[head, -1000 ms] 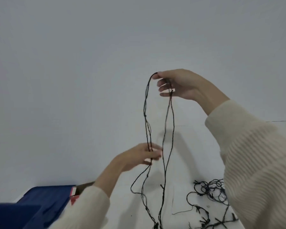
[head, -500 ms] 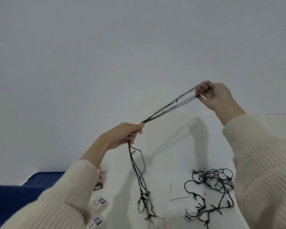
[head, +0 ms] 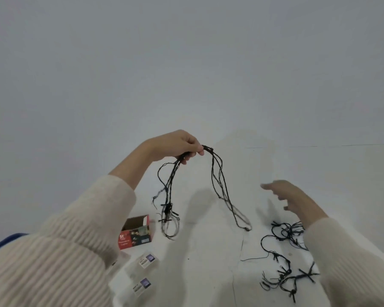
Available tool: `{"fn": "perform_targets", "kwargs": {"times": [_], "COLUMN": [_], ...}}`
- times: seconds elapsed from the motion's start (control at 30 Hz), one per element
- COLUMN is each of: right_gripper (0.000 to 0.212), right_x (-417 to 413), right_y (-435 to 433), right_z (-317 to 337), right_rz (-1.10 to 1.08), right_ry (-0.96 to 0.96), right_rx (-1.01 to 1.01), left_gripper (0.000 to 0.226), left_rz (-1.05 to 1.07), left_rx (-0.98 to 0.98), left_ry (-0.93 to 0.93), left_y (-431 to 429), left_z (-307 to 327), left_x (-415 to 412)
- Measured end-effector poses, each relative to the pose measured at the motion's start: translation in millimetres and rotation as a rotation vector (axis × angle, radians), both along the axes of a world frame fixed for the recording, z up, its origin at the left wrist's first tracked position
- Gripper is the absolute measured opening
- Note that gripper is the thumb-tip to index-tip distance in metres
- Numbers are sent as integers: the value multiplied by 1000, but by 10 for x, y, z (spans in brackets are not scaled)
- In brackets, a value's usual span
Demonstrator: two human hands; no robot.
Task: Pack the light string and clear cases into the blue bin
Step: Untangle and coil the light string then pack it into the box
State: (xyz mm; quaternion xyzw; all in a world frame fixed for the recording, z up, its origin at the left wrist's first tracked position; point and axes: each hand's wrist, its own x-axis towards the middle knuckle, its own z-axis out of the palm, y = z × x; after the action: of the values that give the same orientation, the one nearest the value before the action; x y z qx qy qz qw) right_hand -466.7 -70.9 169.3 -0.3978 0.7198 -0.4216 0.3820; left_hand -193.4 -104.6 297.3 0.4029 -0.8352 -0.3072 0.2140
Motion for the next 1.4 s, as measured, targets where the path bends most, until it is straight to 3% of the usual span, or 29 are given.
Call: {"fn": "perform_targets", "kwargs": {"times": [0.03,0.1,0.2,0.3,0.4,0.47,0.53,0.7,0.8,0.87,0.97,1.1,1.17,1.23,1.33,1.4], "right_gripper": [63,58,45,17,27,34,36,43,43,43,39,41,42,42,40,38], "right_x": [131,433,818,1032,1074,1059,1026,925,864,851,882,870,875,903,910,908], "right_y": [2,25,31,40,35,22,44,118,140,146,125,125,145,159,156,159], "right_z": [175,539,838,923,949,986,1056,1233,1321,1340,1325,1429,1450,1418,1368,1358], "right_rz": [123,456,777,706,486,388,339,202,162,155,99,1,100,238,361,424], "right_ry": [6,-34,150,511,820,825,742,503,413,433,432,351,414,499,672,747], "right_rx": [-106,-281,-333,-321,-394,-504,-550,-619,-643,-664,-729,-806,-726,-612,-545,-529], "left_gripper": [21,21,27,20,20,22,16,14,17,16,17,14,21,7,53,72], "left_rz": [-14,-48,-85,-20,15,-10,-30,-69,39,188,352,366,355,271,70,22], "left_rx": [1,14,14,19,124,218,260,276,319,189,-67,113,164,239,457,457], "left_ry": [-27,-64,-29,78,357,578,680,569,596,471,113,-15,11,51,308,577], "left_y": [13,55,99,121,165,207,231,256,283,253,145,168,196,215,191,239], "left_z": [0,-30,-143,-286,-504,-678,-850,-1205,-1361,-1498,-1781,-2190,-2261,-2131,-1687,-1309], "left_x": [-37,-121,-208,-170,-112,-103,-126,-219,-272,-323,-349,-258,-227,-214,-167,-138]}}
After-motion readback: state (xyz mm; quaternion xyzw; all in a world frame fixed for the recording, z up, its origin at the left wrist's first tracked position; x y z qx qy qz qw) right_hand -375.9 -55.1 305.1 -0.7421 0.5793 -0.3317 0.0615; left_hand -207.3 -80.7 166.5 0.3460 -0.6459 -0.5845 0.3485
